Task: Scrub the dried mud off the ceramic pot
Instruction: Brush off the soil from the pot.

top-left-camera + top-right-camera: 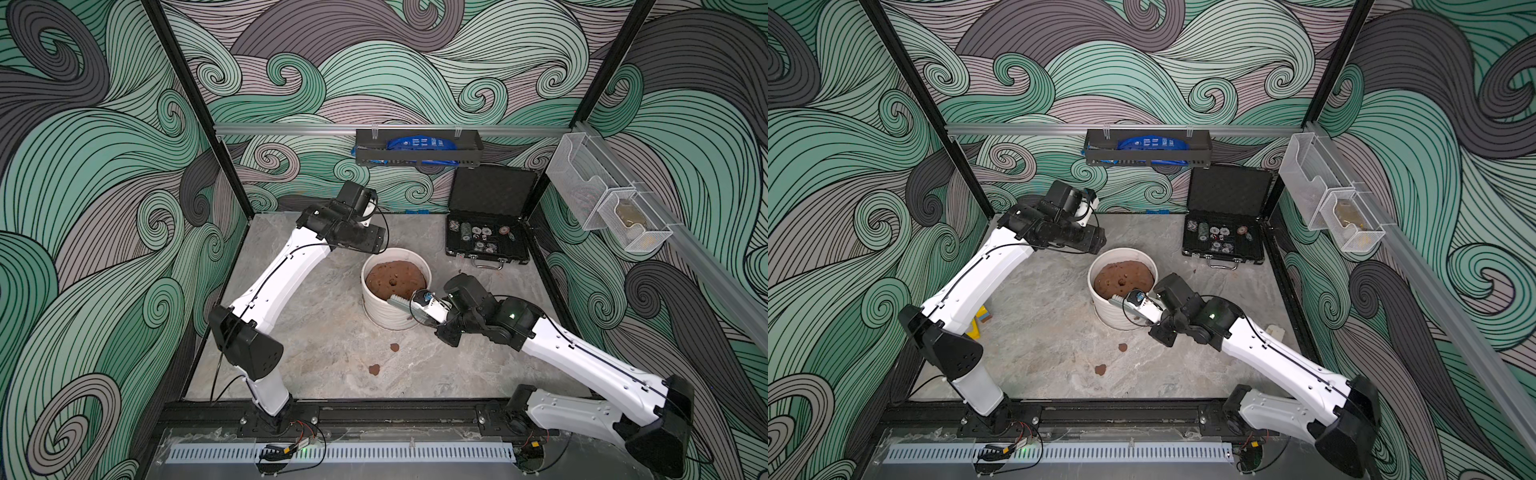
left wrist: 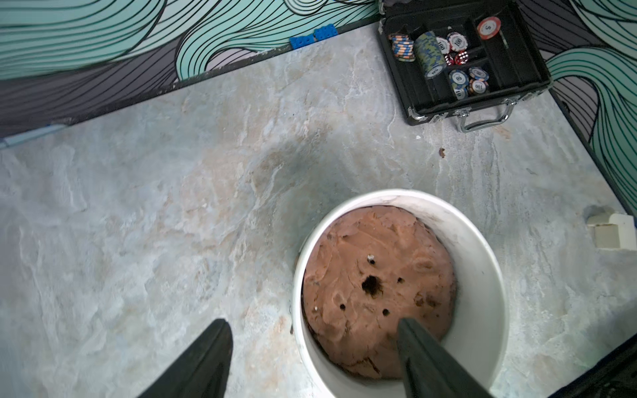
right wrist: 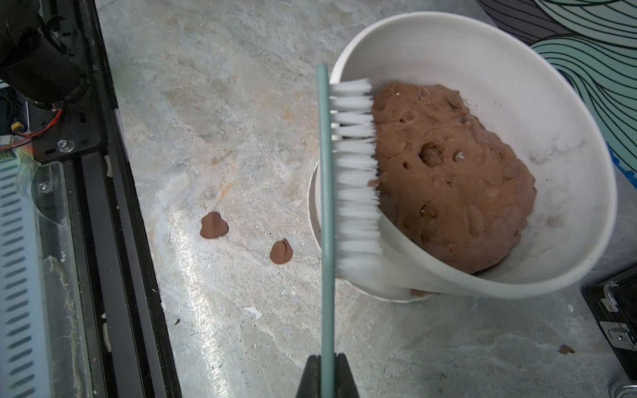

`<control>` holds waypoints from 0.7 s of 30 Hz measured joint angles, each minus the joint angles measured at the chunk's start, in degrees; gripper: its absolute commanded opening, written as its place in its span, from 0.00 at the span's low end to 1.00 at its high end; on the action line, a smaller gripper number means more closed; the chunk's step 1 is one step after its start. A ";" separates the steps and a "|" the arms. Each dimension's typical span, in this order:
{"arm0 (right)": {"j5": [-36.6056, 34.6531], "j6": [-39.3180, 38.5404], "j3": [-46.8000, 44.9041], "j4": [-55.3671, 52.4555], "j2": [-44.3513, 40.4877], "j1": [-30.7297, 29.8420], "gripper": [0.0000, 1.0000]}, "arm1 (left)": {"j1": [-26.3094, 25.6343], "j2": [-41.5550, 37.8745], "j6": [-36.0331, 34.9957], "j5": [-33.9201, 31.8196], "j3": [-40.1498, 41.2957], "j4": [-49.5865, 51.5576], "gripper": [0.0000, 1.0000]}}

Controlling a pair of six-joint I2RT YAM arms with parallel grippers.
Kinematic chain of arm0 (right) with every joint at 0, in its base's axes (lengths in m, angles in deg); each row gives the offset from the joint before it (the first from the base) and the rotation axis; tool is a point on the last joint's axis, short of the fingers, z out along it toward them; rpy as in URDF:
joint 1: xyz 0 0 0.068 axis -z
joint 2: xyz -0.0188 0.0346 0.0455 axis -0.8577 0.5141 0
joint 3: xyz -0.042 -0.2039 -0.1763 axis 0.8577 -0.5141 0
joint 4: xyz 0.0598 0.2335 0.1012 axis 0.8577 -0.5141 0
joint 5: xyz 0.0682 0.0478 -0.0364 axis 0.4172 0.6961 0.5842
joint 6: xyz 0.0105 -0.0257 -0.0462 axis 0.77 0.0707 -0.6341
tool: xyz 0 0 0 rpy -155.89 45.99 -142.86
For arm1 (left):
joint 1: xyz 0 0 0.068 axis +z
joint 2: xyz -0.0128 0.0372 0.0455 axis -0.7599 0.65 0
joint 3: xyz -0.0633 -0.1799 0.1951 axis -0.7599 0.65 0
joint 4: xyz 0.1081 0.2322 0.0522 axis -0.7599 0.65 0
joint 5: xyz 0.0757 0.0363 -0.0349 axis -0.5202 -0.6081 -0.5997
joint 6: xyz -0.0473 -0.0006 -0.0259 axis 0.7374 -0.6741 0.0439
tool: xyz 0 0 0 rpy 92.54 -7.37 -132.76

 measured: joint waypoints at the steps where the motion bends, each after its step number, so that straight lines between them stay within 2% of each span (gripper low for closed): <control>1: 0.22 -0.07 0.00 0.20 -0.17 0.22 0.00 | -0.70 -1.49 2.80 -0.55 1.84 0.37 0.80; 6: 1.01 -0.17 0.61 0.48 -0.81 1.49 0.00 | -4.44 -7.91 17.81 -2.80 12.04 2.86 0.78; 11: 1.20 -0.15 0.87 0.52 -1.95 1.86 0.00 | -5.92 -7.74 29.55 -4.59 14.82 5.14 0.69; 16: 1.31 -0.11 0.85 0.50 -2.67 1.86 0.00 | -6.91 -4.94 36.41 -6.01 15.04 5.53 0.60; 21: 1.33 -0.04 0.85 0.48 -3.72 1.86 0.00 | -7.63 -0.87 39.89 -6.05 15.15 5.70 0.50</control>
